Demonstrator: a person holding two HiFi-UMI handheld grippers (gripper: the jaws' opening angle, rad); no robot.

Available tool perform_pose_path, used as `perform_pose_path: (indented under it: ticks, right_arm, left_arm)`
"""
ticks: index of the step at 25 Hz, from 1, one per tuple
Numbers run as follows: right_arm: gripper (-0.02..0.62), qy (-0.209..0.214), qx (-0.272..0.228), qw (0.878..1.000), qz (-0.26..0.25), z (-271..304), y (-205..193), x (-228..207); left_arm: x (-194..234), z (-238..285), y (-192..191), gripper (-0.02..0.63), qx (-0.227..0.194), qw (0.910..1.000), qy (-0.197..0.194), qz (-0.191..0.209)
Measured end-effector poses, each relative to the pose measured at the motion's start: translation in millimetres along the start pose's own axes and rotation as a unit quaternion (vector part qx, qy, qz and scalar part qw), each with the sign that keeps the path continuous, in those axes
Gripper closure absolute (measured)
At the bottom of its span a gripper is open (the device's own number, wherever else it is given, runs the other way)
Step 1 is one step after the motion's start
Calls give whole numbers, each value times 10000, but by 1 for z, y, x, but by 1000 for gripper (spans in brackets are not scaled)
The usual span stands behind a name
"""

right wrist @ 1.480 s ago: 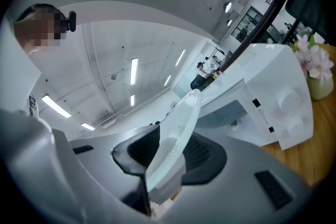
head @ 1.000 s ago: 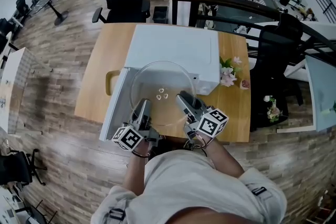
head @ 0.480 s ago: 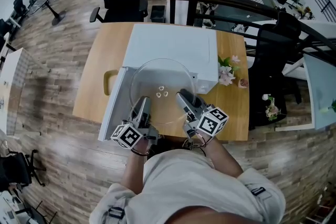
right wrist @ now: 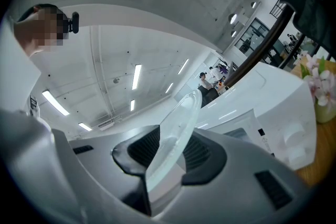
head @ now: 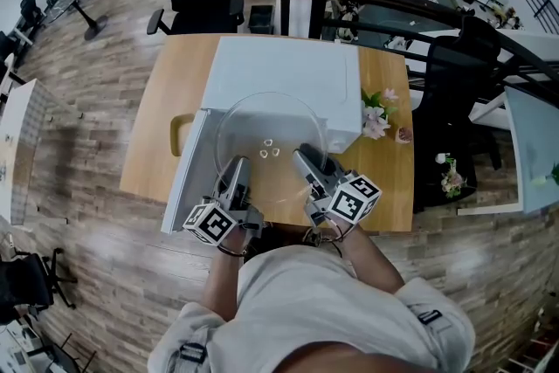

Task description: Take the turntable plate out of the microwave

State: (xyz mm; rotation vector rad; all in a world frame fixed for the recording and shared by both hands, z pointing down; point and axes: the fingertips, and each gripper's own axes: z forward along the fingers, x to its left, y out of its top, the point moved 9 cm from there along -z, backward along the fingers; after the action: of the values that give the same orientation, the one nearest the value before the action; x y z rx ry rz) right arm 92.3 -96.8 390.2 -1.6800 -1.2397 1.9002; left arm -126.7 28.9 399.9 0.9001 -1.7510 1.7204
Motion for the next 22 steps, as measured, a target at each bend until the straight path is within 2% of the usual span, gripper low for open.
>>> perform_pose_path:
  ticks: [22]
  right_arm:
    - [465,-8,-33,10000,-67,-2,5,-5]
  left_arm:
    - [-3,9,-1,486,73,10000,-56,11]
